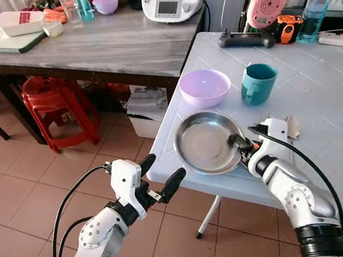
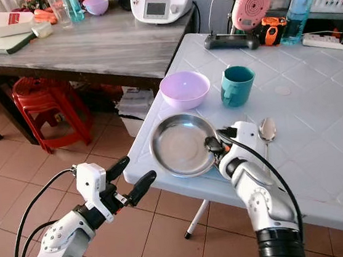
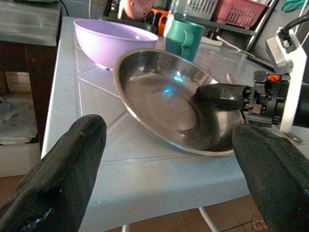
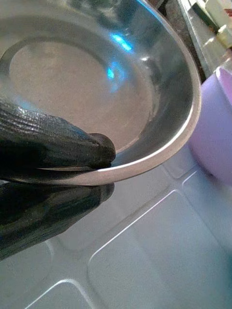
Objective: Setting the table
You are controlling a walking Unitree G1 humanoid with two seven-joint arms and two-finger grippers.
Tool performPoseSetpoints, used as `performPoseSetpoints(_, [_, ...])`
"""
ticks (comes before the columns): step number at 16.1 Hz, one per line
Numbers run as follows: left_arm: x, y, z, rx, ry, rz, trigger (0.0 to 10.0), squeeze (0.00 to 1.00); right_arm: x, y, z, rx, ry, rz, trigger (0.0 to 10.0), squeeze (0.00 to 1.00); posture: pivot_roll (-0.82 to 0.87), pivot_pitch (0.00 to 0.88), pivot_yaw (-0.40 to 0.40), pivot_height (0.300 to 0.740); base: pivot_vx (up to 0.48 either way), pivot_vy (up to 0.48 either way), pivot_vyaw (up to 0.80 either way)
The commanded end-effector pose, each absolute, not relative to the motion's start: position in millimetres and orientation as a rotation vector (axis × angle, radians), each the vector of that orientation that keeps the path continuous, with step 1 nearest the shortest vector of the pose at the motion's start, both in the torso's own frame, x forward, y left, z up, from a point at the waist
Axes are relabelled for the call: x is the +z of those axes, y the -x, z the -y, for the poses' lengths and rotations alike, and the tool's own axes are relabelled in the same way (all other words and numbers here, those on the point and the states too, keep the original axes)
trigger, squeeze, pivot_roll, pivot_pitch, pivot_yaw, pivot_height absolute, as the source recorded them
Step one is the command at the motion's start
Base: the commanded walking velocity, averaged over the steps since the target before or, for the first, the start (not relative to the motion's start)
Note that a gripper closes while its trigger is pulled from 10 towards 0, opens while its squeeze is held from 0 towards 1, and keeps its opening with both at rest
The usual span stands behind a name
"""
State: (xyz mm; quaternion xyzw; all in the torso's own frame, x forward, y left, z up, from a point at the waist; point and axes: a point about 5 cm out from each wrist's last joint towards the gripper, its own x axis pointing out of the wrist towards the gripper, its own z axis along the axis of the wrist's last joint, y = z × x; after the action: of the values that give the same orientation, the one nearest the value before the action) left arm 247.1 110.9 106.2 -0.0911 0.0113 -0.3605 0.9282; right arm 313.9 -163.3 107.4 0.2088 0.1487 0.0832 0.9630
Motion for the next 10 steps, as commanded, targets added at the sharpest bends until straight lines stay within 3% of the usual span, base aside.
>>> performPoseSetpoints(1, [106,-247,-112,-0.744,0.186,-0.024,10.0,0.00,86,-307,171,0.093,-0.422,-0.403,0.0,0.00,-0.03,0.058,0.018,0.740,0.000,0.000,0.00])
performPoseSetpoints(4, [103,-254,-117,-0.694,0.172,-0.045,10.0,0.00,87,-308,178,0.017,-0.491,-0.390,0.0,0.00,-0.03,0.053,0.023,0.740,0.000,0.000,0.00])
performPoseSetpoints(5, [100,-258,-121,-0.648,0.151,-0.058,10.0,0.00,86,-306,182,-0.024,-0.495,-0.378,0.5,0.00,-0.03,0.051,0.023,0.740,0.000,0.000,0.00])
performPoseSetpoints(8, [101,-265,-127,-0.591,0.145,-0.051,10.0,0.00,95,-300,186,-0.075,-0.466,-0.302,10.0,0.00,-0.03,0.050,0.021,0.740,0.000,0.000,0.00])
performPoseSetpoints(10, [104,-274,-130,-0.552,0.158,-0.040,10.0,0.00,116,-294,183,-0.062,-0.421,-0.168,10.0,0.00,-0.04,0.048,0.021,0.740,0.000,0.000,0.00])
